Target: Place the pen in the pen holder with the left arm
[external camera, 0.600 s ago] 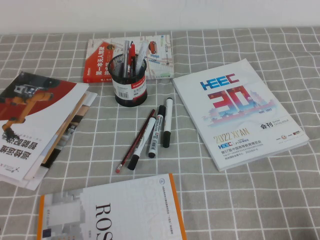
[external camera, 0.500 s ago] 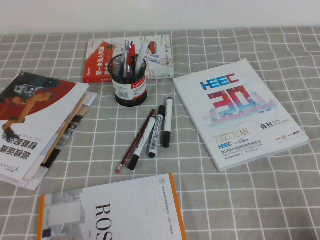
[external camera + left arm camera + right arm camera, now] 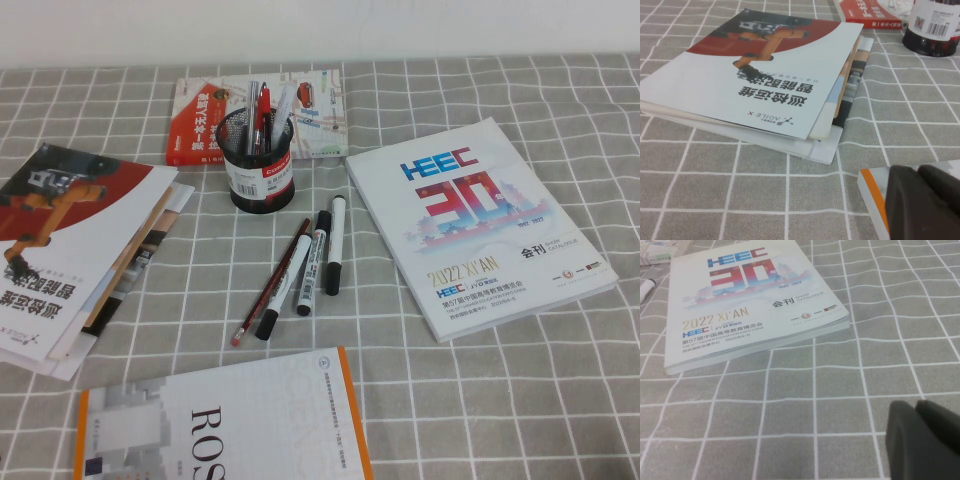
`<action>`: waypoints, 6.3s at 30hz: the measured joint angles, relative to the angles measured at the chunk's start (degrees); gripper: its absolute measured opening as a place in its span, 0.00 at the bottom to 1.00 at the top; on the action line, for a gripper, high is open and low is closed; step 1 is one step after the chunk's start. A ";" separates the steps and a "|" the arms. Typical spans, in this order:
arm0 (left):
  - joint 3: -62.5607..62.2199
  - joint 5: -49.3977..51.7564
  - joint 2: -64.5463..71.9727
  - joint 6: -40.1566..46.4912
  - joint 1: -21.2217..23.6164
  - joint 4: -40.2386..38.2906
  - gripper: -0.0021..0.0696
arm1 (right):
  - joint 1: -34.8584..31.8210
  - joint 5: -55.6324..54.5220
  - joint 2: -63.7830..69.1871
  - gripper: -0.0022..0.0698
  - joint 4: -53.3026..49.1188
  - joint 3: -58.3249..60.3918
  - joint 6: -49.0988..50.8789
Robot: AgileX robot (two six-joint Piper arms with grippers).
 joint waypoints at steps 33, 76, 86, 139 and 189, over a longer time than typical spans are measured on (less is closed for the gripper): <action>0.00 -17.67 0.00 -25.96 0.00 -0.34 0.03 | 0.00 0.00 0.00 0.01 0.00 0.00 0.00; -65.87 28.87 85.97 14.89 -11.74 -14.93 0.03 | 0.00 0.00 0.00 0.01 0.00 0.00 0.00; -84.46 37.29 104.90 18.25 -17.64 -11.72 0.03 | 0.00 0.00 0.00 0.01 0.00 0.00 0.00; -100.77 41.56 125.15 22.09 -19.77 -9.26 0.06 | 0.00 0.00 0.00 0.01 0.00 0.00 0.00; -62.46 -52.19 98.01 14.20 -19.08 -10.19 0.06 | 0.00 0.00 0.00 0.01 0.00 0.00 0.00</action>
